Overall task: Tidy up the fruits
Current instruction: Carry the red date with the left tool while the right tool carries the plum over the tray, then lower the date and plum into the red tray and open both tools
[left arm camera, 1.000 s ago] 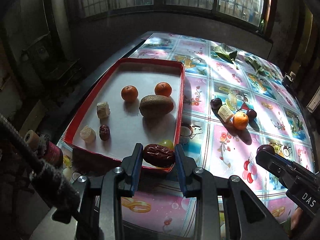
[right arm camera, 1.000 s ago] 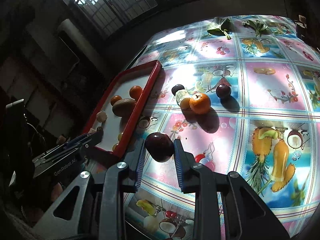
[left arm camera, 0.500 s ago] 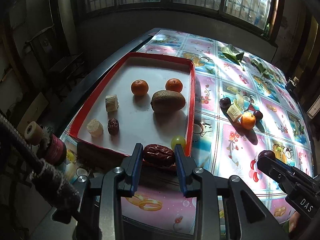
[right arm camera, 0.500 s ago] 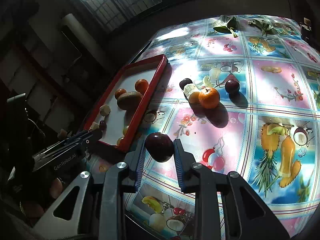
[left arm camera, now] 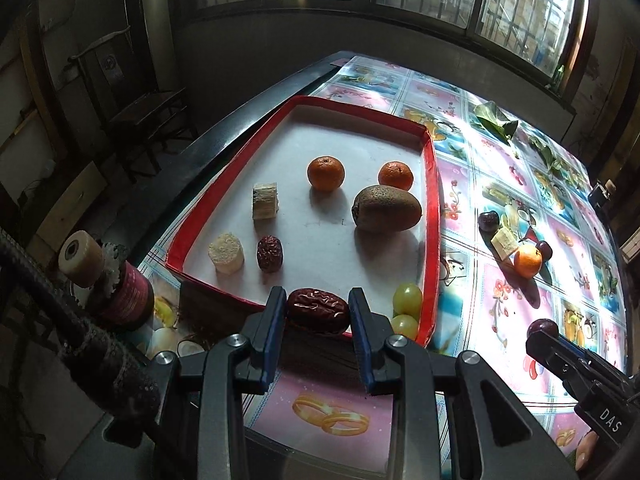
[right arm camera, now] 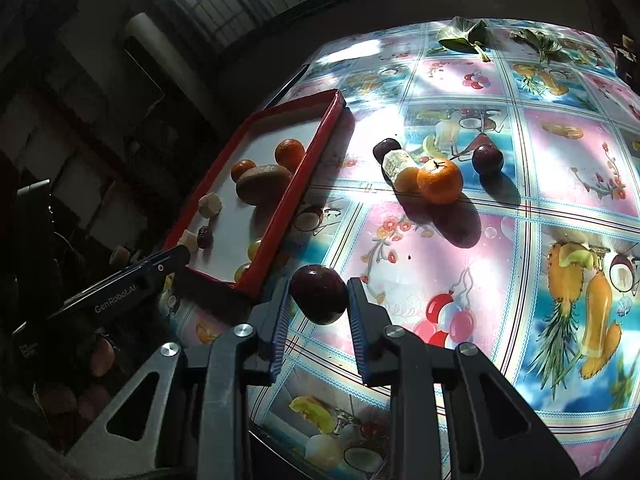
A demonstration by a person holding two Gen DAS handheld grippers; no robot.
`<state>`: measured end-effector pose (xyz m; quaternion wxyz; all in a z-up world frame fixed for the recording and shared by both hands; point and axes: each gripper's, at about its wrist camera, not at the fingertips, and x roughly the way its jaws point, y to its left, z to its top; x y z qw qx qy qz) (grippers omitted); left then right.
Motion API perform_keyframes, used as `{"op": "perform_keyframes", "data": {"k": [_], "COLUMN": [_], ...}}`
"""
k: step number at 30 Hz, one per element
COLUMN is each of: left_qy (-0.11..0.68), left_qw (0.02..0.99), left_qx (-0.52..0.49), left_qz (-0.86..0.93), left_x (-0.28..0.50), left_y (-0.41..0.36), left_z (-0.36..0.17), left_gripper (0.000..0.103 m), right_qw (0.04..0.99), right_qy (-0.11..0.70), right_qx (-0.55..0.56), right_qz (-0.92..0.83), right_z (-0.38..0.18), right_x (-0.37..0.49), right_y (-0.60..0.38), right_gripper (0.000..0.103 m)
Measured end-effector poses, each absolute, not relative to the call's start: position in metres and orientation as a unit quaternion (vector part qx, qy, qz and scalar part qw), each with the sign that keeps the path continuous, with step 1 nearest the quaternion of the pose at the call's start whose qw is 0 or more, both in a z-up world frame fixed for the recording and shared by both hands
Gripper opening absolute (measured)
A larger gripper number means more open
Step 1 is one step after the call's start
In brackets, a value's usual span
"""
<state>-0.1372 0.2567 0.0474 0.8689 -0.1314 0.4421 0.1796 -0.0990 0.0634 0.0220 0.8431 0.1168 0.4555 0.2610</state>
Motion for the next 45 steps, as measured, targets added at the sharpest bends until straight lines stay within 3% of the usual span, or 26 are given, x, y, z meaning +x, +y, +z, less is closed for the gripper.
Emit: {"op": "perform_keyframes", "data": {"k": [11,25,45], "left_qy": [0.434,0.450,0.489], "left_qw": [0.866,0.849,0.830], "left_qx": [-0.147,-0.193,-0.161], "left_qz": [0.199,0.200,0.216], "left_x": [-0.121,-0.047,-0.009], "left_y": [0.296,0.344,0.353], "left_z": [0.058,0.050,0.006], "left_gripper": [0.031,0.031,0.031], "right_qw": [0.845,0.850,0.844], "right_qy": [0.449,0.445,0.479], "right_qx": [0.107,0.087,0.021], "right_qz": [0.270,0.268,0.239], "right_z": [0.034,0.051,0.010], "right_x": [-0.063,0.033,0.103], "right_y": [0.087,0.147,0.207], "right_gripper": [0.030,0.030,0.030]}}
